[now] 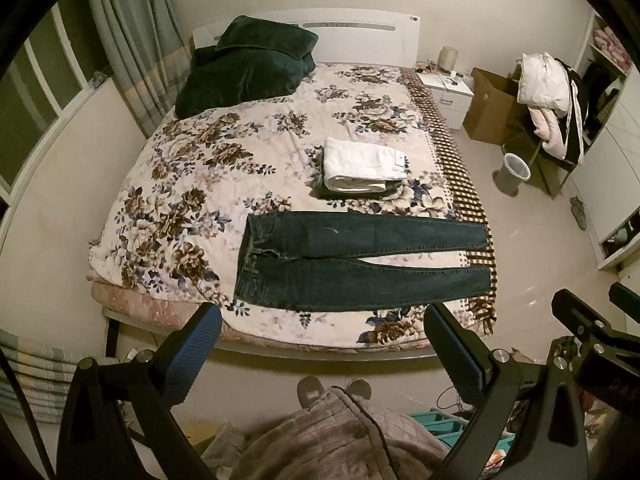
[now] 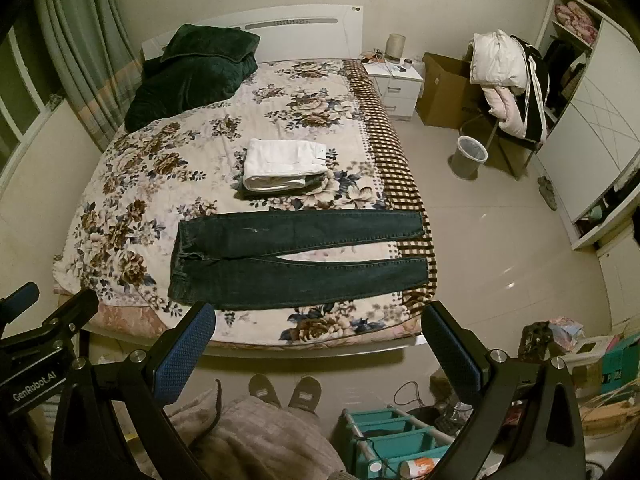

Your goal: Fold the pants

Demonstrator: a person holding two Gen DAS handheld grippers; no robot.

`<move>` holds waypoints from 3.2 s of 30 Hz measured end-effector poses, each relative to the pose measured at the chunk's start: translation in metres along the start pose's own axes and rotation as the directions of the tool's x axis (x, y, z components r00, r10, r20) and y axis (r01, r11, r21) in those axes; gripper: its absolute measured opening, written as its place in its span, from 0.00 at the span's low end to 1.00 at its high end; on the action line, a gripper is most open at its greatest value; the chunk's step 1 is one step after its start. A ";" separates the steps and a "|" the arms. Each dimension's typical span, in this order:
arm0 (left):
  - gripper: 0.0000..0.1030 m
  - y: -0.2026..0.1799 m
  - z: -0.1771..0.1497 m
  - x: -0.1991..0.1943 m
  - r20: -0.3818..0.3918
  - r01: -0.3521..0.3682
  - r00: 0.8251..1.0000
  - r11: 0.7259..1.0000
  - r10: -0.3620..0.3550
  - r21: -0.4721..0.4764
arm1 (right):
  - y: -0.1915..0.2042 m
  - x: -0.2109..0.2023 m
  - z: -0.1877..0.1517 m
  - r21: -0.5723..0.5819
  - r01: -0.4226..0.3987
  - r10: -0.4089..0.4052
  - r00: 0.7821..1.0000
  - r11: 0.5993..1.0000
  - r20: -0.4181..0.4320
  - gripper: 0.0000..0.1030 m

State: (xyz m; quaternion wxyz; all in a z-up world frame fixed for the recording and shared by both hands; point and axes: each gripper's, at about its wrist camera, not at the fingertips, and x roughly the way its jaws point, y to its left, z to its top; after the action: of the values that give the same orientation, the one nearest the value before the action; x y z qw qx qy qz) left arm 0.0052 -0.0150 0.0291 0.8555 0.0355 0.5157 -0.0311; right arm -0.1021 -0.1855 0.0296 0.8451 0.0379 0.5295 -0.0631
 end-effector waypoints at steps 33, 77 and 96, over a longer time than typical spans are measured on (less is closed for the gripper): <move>1.00 -0.007 -0.003 -0.001 -0.002 0.013 1.000 1.000 -0.013 -0.003 | 0.000 -0.005 0.010 0.011 -0.007 0.007 1.000 1.000 0.005 1.00; 1.00 -0.089 0.118 0.619 -0.213 -0.169 0.931 0.867 0.297 0.470 | -0.050 0.746 0.166 -0.475 0.041 -0.233 0.906 0.879 -0.354 1.00; 0.16 -0.062 0.138 0.711 -0.496 0.266 0.866 0.775 0.069 0.573 | -0.042 0.902 0.158 -0.549 -0.271 -0.125 0.807 0.791 -0.578 0.10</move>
State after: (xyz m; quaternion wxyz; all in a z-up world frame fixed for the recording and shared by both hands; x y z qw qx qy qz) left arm 0.4525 -0.1015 -0.5376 0.6323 0.2950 0.6762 -0.2364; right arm 0.4214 -0.3079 -0.7131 0.6076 -0.1962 0.7529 0.1595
